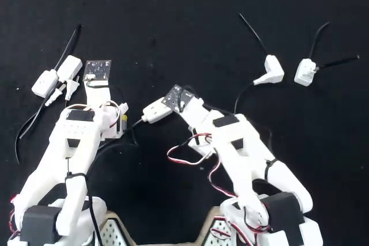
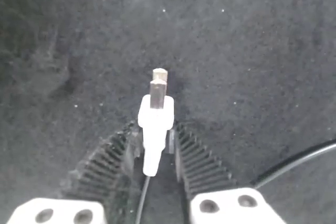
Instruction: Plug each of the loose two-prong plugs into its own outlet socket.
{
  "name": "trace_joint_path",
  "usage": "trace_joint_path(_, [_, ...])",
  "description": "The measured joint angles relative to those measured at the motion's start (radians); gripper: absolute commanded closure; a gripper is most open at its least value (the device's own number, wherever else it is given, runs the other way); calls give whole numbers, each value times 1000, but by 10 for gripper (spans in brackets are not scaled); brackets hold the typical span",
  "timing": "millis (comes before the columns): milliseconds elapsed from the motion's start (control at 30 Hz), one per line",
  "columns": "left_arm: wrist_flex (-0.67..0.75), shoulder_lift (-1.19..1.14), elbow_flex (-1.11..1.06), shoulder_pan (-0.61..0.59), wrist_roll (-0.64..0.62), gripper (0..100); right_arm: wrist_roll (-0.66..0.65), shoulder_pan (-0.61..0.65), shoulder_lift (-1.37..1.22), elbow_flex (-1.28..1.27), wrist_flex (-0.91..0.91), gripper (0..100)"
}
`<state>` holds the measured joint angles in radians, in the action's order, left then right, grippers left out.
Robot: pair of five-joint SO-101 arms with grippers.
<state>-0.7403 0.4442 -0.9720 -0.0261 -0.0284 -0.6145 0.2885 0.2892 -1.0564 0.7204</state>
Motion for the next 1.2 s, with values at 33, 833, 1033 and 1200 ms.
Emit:
trace_joint_path(33, [0, 0, 0, 0, 0, 827, 0, 0, 0, 0, 0, 944])
trace_joint_path(833, [0, 20, 0, 0, 0, 827, 8, 63, 176, 40, 144, 988])
trace_joint_path(1033, [0, 215, -97, 0, 0, 827, 195, 158, 394, -57, -17, 988])
trace_joint_path(1200, [0, 445, -196, 0, 0, 827, 347, 229, 410, -48, -86, 988])
